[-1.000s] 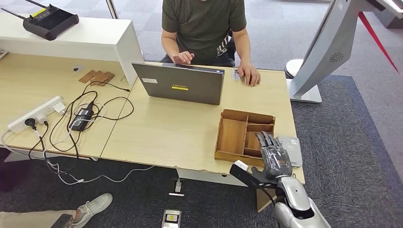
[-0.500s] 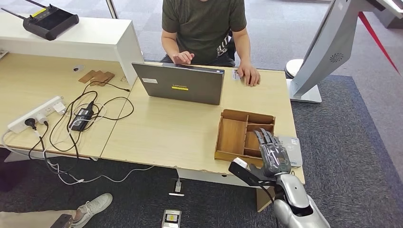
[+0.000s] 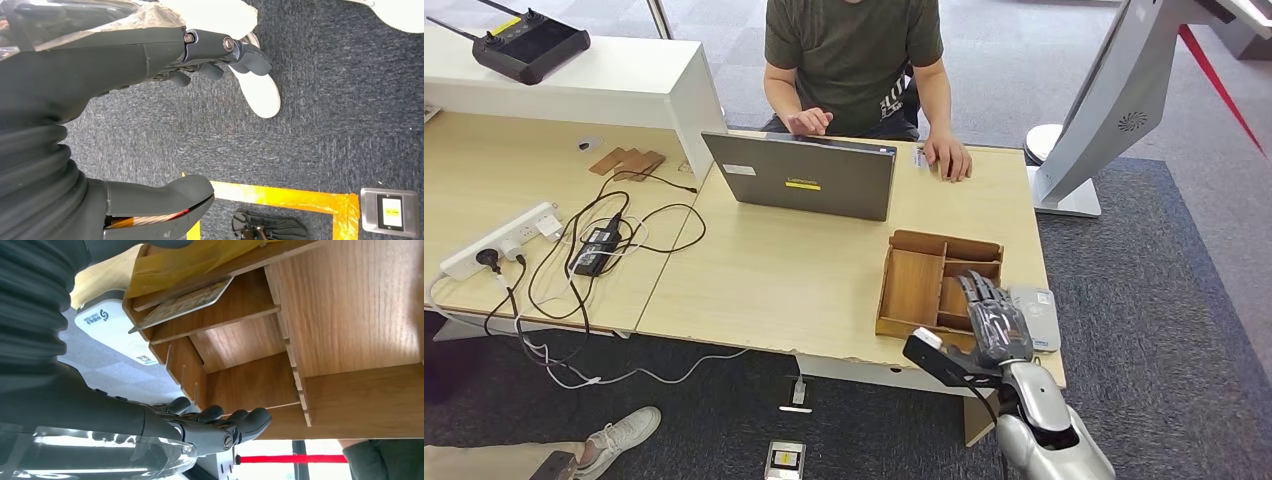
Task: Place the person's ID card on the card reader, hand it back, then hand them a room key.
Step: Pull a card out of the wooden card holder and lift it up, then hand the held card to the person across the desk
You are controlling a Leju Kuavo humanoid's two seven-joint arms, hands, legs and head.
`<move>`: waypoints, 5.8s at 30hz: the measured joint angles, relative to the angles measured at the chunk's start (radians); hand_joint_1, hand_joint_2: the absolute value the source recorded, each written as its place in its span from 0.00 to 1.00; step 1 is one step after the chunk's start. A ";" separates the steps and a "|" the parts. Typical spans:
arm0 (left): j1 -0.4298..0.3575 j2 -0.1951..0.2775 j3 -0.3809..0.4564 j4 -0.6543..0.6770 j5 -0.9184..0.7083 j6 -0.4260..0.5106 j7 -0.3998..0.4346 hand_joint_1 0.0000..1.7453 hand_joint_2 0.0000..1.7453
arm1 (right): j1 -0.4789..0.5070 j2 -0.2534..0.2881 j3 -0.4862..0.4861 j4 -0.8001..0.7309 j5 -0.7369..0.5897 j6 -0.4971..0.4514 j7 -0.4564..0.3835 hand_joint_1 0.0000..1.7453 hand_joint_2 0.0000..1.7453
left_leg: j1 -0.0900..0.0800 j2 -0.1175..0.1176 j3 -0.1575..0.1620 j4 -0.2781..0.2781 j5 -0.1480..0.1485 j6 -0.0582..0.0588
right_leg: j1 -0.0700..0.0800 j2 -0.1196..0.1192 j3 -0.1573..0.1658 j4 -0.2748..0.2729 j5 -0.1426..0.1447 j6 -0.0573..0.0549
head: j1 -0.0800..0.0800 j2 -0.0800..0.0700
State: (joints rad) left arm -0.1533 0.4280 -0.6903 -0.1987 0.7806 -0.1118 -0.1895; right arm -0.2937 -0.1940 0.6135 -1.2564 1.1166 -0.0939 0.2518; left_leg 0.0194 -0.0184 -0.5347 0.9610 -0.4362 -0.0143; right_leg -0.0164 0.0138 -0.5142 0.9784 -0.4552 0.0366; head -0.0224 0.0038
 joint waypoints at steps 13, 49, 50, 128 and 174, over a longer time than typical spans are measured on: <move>0.005 0.000 0.002 0.000 -0.002 0.000 0.000 0.00 1.00 | 0.000 0.001 -0.005 0.012 0.008 0.005 0.005 0.00 1.00 | 0.000 0.000 0.000 0.000 0.000 0.000 | 0.000 0.000 0.000 0.000 0.000 0.000 | 0.000 0.000; 0.002 0.000 0.002 0.000 -0.023 -0.006 0.005 0.00 1.00 | -0.008 -0.002 -0.012 0.025 -0.015 -0.002 0.000 1.00 1.00 | 0.000 0.000 0.000 0.000 0.000 0.000 | 0.000 0.000 0.000 0.000 0.000 0.000 | 0.000 0.000; 0.002 0.000 0.002 0.000 -0.023 -0.006 0.003 0.00 1.00 | -0.009 -0.004 -0.013 0.016 -0.014 -0.013 -0.002 1.00 1.00 | 0.000 0.000 0.000 0.000 0.000 0.000 | 0.000 0.000 0.000 0.000 0.001 0.000 | 0.000 0.000; -0.008 0.000 0.019 -0.005 -0.092 0.019 0.030 0.00 1.00 | 0.025 -0.184 -0.564 0.080 -0.695 -0.369 -0.196 0.00 1.00 | 0.000 0.000 -0.004 0.001 0.002 0.001 | -0.001 0.000 -0.004 -0.002 0.004 0.002 | 0.000 0.000; -0.063 0.020 -0.034 -0.009 -0.237 -0.006 0.156 1.00 1.00 | 0.206 0.028 -0.676 1.028 -1.041 0.213 -0.171 1.00 1.00 | 0.001 0.001 -0.003 0.001 0.002 -0.001 | 0.001 0.000 -0.004 -0.001 0.003 0.000 | 0.000 0.000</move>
State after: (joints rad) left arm -0.2163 0.4477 -0.7245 -0.2079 0.5434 -0.1178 -0.0340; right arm -0.0873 -0.1659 -0.0626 -0.2288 0.0755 0.1187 0.0813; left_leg 0.0208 -0.0176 -0.5373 0.9616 -0.4337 -0.0150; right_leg -0.0153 0.0141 -0.5180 0.9772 -0.4521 0.0366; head -0.0224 0.0038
